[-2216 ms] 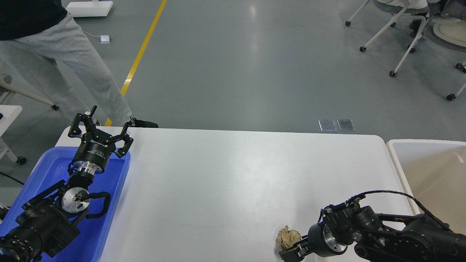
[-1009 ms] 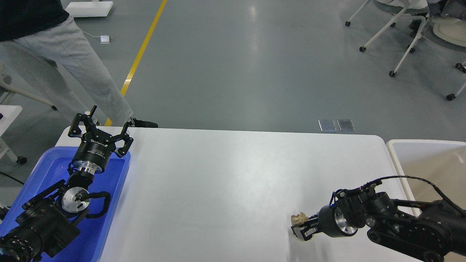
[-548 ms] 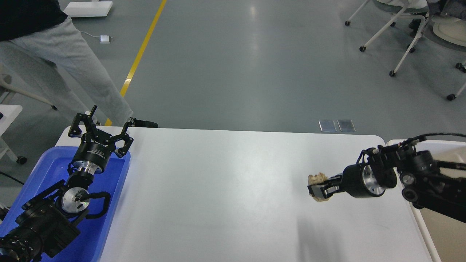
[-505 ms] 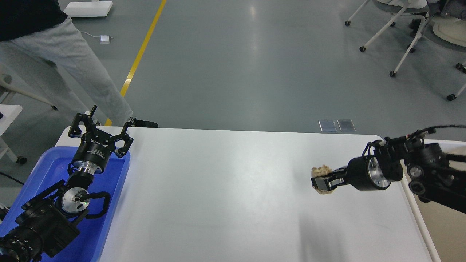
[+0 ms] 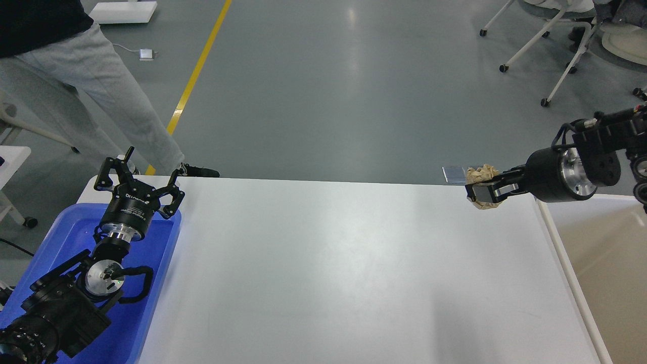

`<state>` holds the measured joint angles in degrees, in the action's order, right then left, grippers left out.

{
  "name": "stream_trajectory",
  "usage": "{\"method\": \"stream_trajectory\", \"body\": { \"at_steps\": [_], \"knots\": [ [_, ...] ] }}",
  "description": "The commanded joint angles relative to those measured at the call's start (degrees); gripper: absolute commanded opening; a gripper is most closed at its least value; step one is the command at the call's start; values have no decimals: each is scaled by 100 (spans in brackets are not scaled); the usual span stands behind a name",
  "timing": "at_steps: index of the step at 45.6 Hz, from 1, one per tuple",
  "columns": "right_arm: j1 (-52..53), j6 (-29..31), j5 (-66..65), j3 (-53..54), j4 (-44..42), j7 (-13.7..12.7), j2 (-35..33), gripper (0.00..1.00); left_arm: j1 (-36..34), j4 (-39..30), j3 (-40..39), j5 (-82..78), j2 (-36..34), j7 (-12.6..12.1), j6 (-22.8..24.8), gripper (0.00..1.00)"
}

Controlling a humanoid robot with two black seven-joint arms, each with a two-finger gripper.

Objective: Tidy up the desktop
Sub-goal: 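Lift the paper ball and carry it toward the white bin, then open the right gripper over the white bin to drop the ball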

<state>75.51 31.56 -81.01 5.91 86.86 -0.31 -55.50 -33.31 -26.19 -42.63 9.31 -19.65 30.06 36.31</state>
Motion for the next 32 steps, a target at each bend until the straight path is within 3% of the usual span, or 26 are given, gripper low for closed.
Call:
{"method": "stream_trajectory", "body": {
  "at_steps": [1, 7, 16, 32],
  "knots": [
    [219, 26, 32, 138, -441, 5, -461, 0, 8, 0, 0, 1, -4, 0, -1, 100],
    [96, -167, 208, 147, -1074, 66, -699, 0, 8, 0, 0, 1, -4, 0, -1, 100],
    [-633, -1133, 778, 156, -2129, 180, -734, 0, 8, 0, 0, 1, 5, 0, -10, 100],
    [-2022, -2698, 3485, 156, -2814, 251, -831, 0, 8, 0, 0, 1, 5, 0, -18, 100]
  ]
}}
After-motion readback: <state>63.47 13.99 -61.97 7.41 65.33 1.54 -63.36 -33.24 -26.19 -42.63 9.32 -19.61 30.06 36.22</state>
